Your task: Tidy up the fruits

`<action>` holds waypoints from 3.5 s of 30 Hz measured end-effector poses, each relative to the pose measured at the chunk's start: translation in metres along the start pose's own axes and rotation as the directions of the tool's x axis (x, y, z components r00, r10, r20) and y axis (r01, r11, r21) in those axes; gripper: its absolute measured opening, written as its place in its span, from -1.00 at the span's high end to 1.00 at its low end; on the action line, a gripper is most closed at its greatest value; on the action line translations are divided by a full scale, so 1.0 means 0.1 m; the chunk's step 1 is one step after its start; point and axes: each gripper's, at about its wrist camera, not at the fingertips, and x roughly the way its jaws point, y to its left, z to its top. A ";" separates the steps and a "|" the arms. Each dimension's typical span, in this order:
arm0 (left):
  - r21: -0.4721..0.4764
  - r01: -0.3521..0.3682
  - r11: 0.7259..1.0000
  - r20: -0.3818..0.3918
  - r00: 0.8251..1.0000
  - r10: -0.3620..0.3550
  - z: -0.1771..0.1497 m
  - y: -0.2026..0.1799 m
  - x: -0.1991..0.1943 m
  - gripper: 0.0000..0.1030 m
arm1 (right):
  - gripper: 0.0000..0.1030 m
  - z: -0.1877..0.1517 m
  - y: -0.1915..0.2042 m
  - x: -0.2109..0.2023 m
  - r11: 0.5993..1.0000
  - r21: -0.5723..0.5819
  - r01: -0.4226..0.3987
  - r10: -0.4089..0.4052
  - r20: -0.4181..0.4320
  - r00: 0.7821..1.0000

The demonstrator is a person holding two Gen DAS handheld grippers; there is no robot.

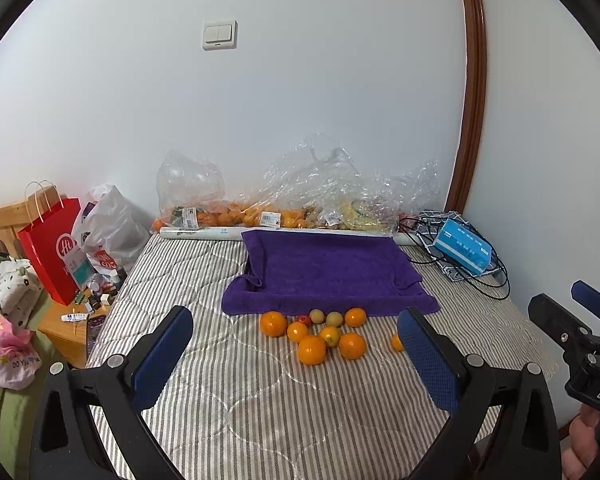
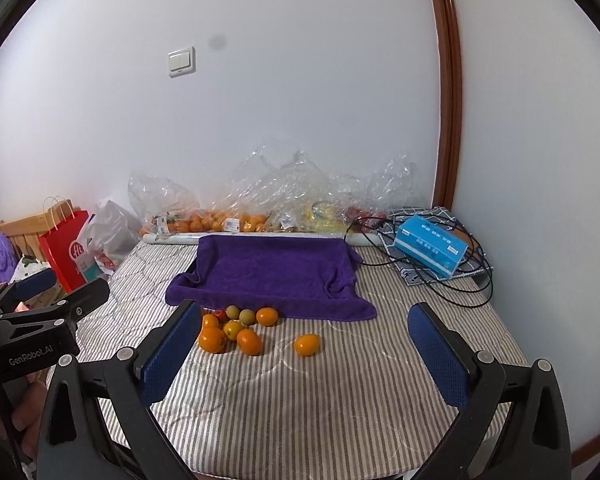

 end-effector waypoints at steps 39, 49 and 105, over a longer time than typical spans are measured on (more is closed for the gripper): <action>-0.044 0.004 0.999 -0.054 0.998 -0.006 -0.01 0.24 0.49 -0.90 | -0.98 -0.13 0.06 0.64 0.999 -0.031 -0.028 0.025 -0.076 0.997; -0.046 -0.002 0.999 -0.167 0.986 -0.006 -0.16 0.50 1.14 -0.80 | -0.79 -0.35 0.01 1.44 0.995 0.017 -0.097 0.098 -0.214 0.972; -0.076 0.161 0.984 -0.245 0.954 -0.175 -0.61 0.58 2.49 0.23 | 0.34 -0.94 -0.17 2.44 0.973 0.082 -0.217 0.231 -0.270 0.935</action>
